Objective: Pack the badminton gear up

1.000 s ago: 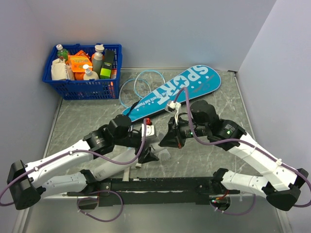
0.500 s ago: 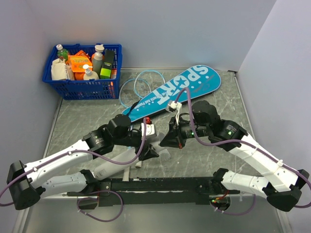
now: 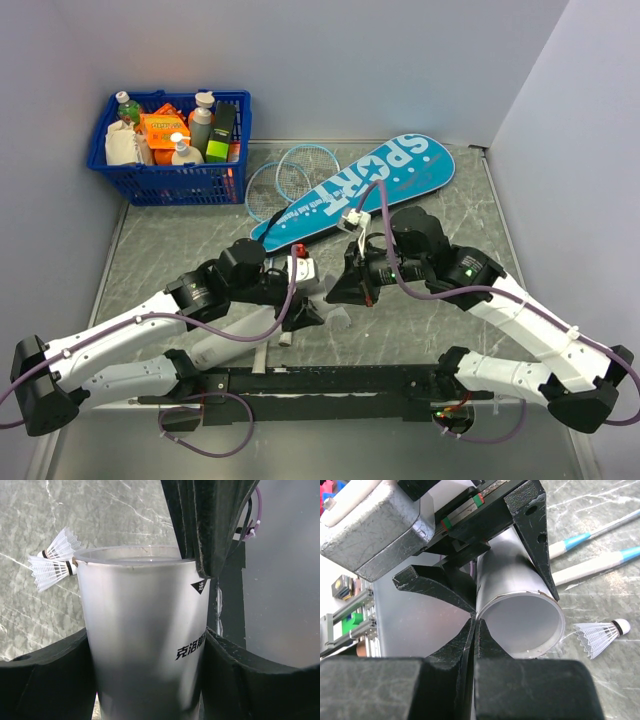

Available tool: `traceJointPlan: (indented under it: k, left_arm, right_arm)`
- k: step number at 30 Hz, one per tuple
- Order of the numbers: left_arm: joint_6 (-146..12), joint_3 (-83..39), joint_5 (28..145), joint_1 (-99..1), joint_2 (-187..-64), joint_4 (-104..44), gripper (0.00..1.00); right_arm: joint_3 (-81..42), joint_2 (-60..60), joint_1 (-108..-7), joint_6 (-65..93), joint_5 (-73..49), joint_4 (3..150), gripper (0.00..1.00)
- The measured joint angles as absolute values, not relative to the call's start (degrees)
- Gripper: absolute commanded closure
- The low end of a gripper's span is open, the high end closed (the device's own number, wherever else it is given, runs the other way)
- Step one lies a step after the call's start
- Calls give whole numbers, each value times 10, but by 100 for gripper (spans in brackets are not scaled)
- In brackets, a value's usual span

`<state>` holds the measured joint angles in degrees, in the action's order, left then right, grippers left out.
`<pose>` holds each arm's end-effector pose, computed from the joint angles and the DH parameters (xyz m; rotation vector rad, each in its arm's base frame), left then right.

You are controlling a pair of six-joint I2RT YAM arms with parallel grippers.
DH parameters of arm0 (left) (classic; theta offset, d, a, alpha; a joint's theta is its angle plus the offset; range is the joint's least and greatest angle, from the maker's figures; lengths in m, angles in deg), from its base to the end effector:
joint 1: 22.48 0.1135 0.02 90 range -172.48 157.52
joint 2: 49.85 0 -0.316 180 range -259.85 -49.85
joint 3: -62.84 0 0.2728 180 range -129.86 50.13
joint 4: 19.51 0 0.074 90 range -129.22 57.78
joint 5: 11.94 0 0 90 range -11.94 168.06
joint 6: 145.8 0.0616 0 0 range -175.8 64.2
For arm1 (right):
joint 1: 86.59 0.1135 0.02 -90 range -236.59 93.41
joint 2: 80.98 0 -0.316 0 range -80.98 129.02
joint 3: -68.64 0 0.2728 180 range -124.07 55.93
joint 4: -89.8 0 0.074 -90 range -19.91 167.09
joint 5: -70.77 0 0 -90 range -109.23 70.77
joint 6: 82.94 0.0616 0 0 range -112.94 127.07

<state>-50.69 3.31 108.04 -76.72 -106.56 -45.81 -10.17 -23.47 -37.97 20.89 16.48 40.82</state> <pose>0.1128 -0.2094 0.3403 1.3284 1.6038 -1.0588 0.1147 0.1845 0.4215 -1.0561 1.9518 1.2828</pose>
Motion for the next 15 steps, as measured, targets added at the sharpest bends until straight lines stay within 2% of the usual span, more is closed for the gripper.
traceJointPlan:
  k: [4, 6, 10, 15]
  left_arm:
    - [-507, 33, 1081, -767, -1066, -463, 99]
    - [-508, 33, 1081, -767, -1065, -476, 99]
    - [-508, 38, 1072, -767, -1061, -482, 99]
    - [-510, 49, 1060, -767, -1042, -480, 99]
  right_arm:
    - [-102, -234, -380, 210, 167, 406, 65]
    - [-105, -234, -380, 210, 169, 404, 57]
    - [-118, -237, -380, 206, 162, 401, 50]
    - [-138, -244, -380, 198, 145, 387, 53]
